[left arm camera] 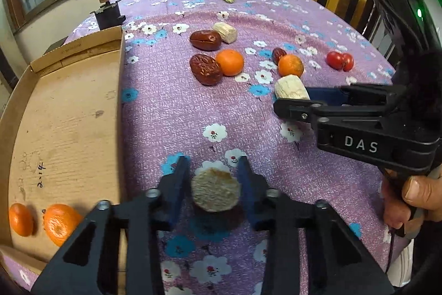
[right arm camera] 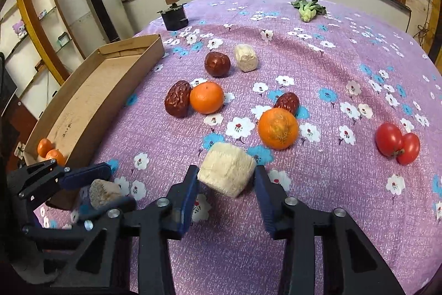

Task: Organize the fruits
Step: 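Carry the bun and yam piece over the tray and release both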

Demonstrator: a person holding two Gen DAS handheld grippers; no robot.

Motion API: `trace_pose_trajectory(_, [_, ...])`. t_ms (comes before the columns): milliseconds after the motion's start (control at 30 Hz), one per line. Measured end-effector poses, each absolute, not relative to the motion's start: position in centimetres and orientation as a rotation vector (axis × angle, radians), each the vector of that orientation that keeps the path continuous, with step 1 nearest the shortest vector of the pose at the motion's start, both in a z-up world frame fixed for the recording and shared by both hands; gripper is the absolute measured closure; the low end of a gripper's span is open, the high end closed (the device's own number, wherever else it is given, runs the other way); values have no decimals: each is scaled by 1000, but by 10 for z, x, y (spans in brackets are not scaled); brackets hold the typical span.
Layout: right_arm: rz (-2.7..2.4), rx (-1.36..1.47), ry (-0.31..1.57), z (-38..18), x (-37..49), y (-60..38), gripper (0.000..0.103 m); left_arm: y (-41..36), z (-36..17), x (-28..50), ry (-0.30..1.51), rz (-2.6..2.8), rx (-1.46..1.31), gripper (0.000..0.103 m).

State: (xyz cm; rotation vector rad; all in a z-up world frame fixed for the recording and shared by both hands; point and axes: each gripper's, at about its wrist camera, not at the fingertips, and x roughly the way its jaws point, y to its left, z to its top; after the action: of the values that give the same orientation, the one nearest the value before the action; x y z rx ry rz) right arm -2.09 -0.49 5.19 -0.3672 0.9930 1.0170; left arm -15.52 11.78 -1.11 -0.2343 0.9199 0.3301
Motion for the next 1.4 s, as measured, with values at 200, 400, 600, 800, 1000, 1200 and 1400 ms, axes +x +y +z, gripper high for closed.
trace_pose_trajectory(200, [1036, -313, 998, 64, -25, -21, 62, 115, -9, -161, 910, 318, -231, 71])
trace_pose_trajectory(400, [1051, -292, 959, 86, -34, -38, 62, 112, 5, -172, 874, 318, -235, 71])
trace_pose_trajectory(600, [1070, -281, 937, 97, -43, -46, 62, 111, 22, -184, 835, 340, -230, 71])
trace_pose_trajectory(800, [1093, -279, 920, 105, -52, -46, 62, 111, 35, -192, 806, 360, -215, 71])
trace_pose_trajectory(1000, [1121, -288, 903, 112, -62, -42, 62, 115, 43, -199, 782, 378, -216, 71])
trace_pose_trajectory(1200, [1145, -303, 900, 114, -72, -32, 62, 124, 47, -207, 766, 396, -234, 71])
trace_pose_trajectory(1400, [1167, -321, 897, 114, -82, -22, 62, 132, 48, -215, 757, 411, -249, 71])
